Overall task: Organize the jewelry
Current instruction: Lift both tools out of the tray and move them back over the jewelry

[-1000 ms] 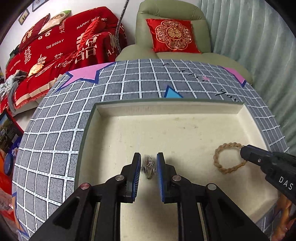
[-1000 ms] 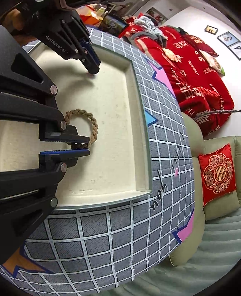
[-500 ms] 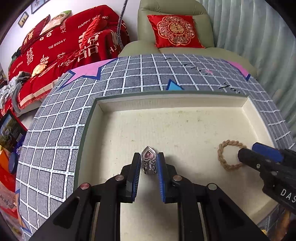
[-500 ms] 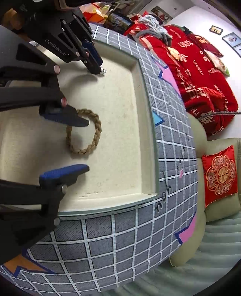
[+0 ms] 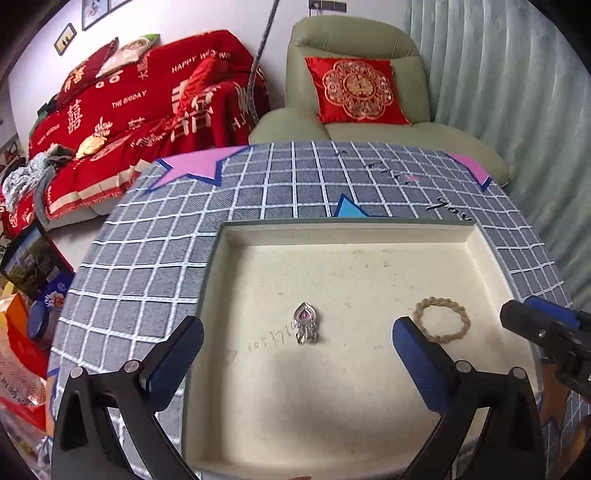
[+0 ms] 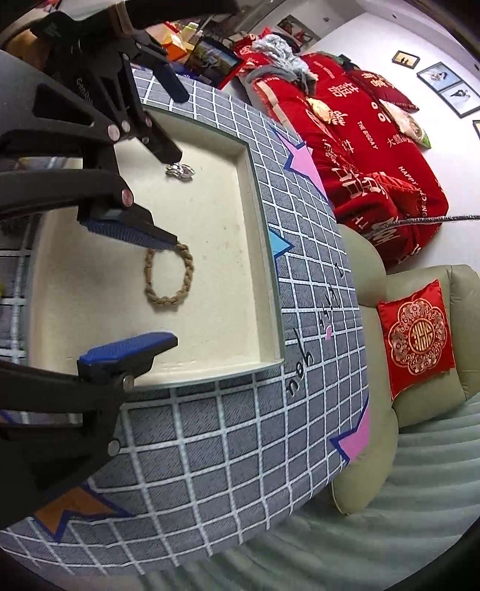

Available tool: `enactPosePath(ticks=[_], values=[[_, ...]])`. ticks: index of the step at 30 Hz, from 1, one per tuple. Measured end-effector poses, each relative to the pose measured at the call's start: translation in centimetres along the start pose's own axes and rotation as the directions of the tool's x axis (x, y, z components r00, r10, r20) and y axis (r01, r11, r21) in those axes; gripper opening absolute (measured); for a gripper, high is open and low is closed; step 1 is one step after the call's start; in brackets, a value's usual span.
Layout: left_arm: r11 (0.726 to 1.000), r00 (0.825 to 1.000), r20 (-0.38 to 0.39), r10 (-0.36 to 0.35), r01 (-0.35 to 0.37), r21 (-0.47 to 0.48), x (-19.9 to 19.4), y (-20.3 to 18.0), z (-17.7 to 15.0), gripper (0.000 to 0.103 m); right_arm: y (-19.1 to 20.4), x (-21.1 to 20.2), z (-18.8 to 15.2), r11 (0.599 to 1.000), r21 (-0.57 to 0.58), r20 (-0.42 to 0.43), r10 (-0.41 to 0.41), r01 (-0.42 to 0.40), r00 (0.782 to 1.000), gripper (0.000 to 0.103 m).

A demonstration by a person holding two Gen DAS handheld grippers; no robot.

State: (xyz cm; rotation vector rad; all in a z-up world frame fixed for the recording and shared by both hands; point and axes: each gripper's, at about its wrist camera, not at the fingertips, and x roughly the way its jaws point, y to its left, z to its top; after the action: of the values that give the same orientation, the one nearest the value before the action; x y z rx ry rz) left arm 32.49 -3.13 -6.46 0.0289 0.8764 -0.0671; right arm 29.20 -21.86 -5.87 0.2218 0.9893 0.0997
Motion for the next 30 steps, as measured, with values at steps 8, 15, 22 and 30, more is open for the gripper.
enactPosePath(ticks=[8,15,22,30], values=[[1.000,0.999,0.036,-0.018,0.018,-0.014,-5.5,0.7,-3.5,0.103,0.6,-4.1,-2.6,1.000,-0.009,0.028,0.028,-0.028,0.999,0.079],[0.999,0.999,0.028,-0.020,0.021,-0.039,-9.2,1.6,-6.9,0.103,1.1,-7.5,-5.9,0.999,-0.039,0.038,0.015,-0.014,0.999,0.080],[1.000,0.998,0.055,0.015,-0.013,-0.028,-13.1,2.7,-9.2,0.103,0.4,-9.1,-8.7,1.000,0.001,0.037,0.013,-0.013,0.999,0.081],[0.999,0.998,0.058,0.014,-0.011,-0.051,-15.1,3.9,-11.1,0.103,1.0,-10.6,-10.7,1.000,-0.013,0.044,0.013,-0.012,0.999,0.093]])
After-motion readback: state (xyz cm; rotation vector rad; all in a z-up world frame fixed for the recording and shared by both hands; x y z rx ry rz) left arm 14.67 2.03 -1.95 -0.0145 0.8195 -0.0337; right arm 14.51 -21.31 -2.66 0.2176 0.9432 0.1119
